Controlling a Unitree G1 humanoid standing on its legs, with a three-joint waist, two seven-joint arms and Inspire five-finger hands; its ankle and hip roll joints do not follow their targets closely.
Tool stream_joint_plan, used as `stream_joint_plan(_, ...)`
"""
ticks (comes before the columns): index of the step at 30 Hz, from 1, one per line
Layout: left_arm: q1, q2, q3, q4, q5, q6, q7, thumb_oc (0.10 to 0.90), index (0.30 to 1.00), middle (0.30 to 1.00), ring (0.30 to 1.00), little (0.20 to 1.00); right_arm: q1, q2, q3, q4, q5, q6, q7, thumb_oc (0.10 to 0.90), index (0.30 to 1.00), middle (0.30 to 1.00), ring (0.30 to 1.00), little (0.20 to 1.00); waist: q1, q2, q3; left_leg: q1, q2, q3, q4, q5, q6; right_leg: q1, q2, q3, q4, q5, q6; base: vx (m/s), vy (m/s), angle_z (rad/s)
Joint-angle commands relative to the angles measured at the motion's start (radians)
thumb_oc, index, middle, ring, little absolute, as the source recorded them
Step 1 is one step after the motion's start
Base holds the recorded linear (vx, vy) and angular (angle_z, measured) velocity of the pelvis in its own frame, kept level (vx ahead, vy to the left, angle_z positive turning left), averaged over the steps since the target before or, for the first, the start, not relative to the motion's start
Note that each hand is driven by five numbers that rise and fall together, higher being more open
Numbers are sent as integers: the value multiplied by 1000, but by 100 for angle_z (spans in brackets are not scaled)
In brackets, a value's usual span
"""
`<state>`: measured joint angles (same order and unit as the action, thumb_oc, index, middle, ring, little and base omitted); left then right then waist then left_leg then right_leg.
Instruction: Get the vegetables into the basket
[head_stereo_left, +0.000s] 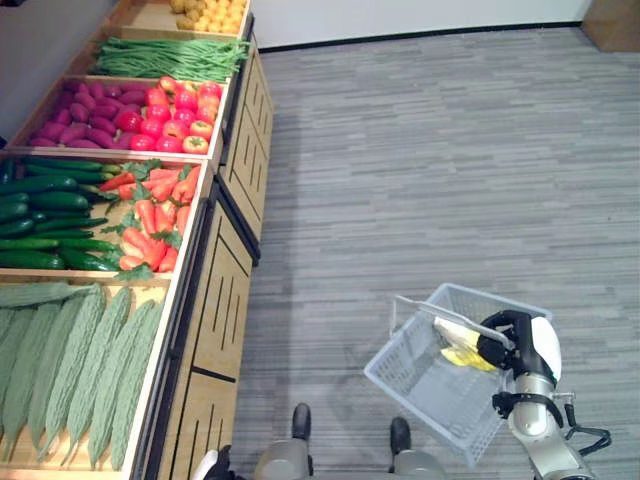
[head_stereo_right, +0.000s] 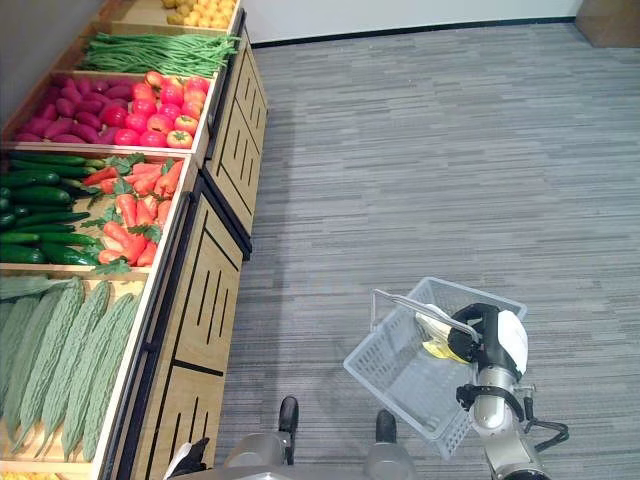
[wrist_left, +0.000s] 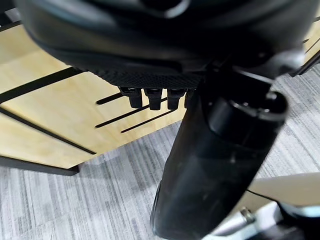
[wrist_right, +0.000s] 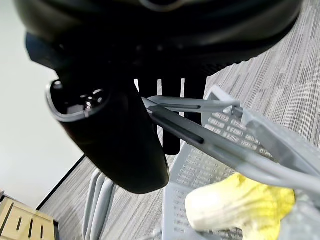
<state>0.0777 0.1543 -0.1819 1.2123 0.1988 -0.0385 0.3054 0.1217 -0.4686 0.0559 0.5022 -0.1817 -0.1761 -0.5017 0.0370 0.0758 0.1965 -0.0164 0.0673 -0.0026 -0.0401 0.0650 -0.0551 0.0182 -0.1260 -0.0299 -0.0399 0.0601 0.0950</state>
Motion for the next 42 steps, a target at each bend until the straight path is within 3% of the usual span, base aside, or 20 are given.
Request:
stream_joint_plan(1,-26,65,2,40,6,-13,35,900,1000,1000,1000,1000,-108,-51,-44,-133,2,-101,-63,400,300,300,300,300,18,-49,-77,-112,26,-36,-47,105,-50,70,41,-28,33,-124,8,103,139,-21)
stream_joint_plan(7,-42,81,-13,25,25,-15,22,900,1000,1000,1000,1000,-137,-18,-30,-119,1,-83,-51,400,300,300,300,300,22,-76,-98,-74,-11,31,-39,48,3,58,-19,28,43,-106,53,126,205,-19)
stream_joint_plan(15,-68,99,-26,7,41,-14,9,900,1000,1000,1000,1000,-129,-6,-31,-120,-10,-66,-22,400,300,300,300,300,20,-103,-117,-36,-51,55,-29,-6,43,45,-61,50,72,-65,92,106,138,-16)
stream_joint_plan(20,-84,112,-41,-10,66,-7,2,900,1000,1000,1000,1000,-129,-3,-37,-126,-17,-60,-15,400,300,300,300,300,12,-110,-109,-15,-79,52,-19,-30,69,-5,-77,74,198,-4,109,59,137,-6)
stream_joint_plan(24,-105,124,-79,-26,111,-4,0,900,1000,1000,1000,1000,-146,1,-18,-111,-15,-63,-17,400,300,300,300,300,7,-100,-90,6,-86,45,-17,-44,84,-64,-62,84,324,15,99,27,84,-14)
stream_joint_plan(26,-118,131,-92,-28,131,-4,-4,900,1000,1000,1000,1000,-153,4,-9,-116,-12,-66,-11,400,300,300,300,300,-1,-93,-80,37,-85,45,-25,-55,84,-108,-53,65,338,27,87,116,57,-22)
stream_joint_plan(30,-138,132,-93,-40,116,-9,-1,900,1000,1000,1000,1000,-156,-6,-10,-106,-12,-72,-12,400,300,300,300,300,-23,-81,-62,75,-76,25,-28,-78,72,-162,-24,32,217,4,71,128,-47,-2)
stream_joint_plan(32,-149,130,-92,-29,113,-14,0,900,1000,1000,1000,1000,-164,-5,-9,-104,-11,-76,-19,400,300,300,300,300,-45,-88,-56,115,-68,10,-29,-106,56,-204,-26,48,101,63,84,284,-174,22)
stream_joint_plan(34,-144,130,-92,-32,110,-18,0,900,1000,1000,1000,1000,-164,-9,-3,-106,-16,-75,-17,400,300,300,300,300,-56,-89,-56,148,-53,2,-24,-123,41,-223,-23,46,93,92,92,262,-183,32)
stream_joint_plan(38,-132,121,-81,-22,113,-13,8,900,1000,1000,1000,1000,-140,-20,-6,-120,-25,-76,-5,400,300,300,300,300,-55,-87,-80,155,-32,-8,-19,-130,28,-180,-6,32,68,71,73,156,-173,34)
stream_joint_plan(42,-107,97,-66,0,95,-10,9,900,1000,1000,1000,1000,-114,-56,-32,-147,-25,-88,4,400,300,300,300,300,-53,-59,-102,160,27,-36,-13,-92,-6,-158,41,-11,91,21,40,167,-235,14)
